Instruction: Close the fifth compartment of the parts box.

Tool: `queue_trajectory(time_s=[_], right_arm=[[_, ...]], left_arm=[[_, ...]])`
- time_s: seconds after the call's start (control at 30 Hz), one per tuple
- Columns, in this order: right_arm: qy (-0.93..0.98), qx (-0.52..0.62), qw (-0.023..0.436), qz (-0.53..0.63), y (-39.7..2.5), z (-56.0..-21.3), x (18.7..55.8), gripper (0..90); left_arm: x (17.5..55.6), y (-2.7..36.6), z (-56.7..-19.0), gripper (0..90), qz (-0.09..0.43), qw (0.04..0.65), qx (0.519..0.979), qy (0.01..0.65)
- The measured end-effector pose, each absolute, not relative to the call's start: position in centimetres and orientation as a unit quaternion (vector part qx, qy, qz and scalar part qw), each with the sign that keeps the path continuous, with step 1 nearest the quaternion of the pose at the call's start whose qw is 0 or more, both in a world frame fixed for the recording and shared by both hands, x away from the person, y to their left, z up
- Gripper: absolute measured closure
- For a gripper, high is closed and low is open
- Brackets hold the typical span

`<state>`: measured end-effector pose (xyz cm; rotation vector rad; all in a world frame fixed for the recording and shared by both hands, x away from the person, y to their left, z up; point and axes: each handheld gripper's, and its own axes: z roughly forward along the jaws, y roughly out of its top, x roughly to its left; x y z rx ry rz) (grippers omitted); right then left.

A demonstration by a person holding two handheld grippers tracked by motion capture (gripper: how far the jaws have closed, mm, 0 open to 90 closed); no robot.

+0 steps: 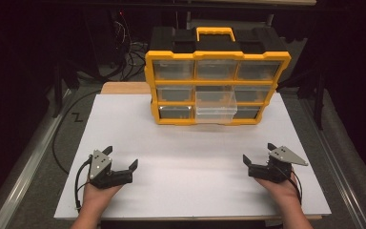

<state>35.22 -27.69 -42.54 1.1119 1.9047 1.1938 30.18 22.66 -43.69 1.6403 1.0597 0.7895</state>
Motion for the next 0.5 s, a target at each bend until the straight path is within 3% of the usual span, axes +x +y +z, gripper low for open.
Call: queue_trajectory(time_s=[0.5], right_arm=[[0.712, 0.432, 0.313, 0.457, -27.0, -42.8, 37.9, 1.1]], left_arm=[[30.3, 22.9, -43.7, 0.2, 0.323, 0.493, 0.675, 0.444]])
